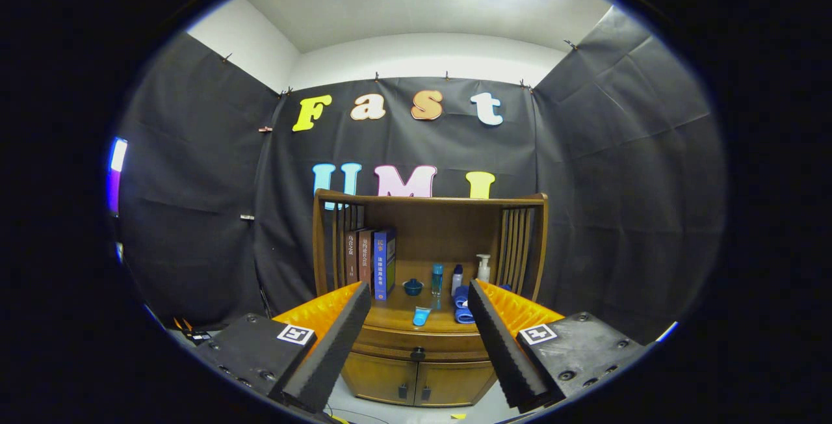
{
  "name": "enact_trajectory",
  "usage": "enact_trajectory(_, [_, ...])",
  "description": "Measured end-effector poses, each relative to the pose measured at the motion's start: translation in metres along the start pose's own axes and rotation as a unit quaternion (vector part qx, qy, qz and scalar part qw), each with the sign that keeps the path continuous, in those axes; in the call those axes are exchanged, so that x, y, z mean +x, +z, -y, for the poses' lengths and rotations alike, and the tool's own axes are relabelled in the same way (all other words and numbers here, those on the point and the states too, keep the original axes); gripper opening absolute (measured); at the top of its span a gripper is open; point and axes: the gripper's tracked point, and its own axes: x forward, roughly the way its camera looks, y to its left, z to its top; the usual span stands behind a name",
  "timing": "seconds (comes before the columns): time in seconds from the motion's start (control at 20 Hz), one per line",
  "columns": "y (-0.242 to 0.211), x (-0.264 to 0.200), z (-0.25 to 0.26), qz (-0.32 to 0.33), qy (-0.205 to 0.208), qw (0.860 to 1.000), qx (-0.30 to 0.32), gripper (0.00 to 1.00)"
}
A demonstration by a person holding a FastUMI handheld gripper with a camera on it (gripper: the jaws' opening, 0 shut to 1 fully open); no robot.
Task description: Pull open the drawer, take out the items inside it, and place them on the countertop above the cabinet.
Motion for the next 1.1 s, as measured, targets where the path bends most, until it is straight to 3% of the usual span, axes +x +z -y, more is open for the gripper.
enact_trajectory(1.1, [-0.0049, -0.0030, 0.0007, -0.001, 0.002, 1.000, -0.001, 0.99])
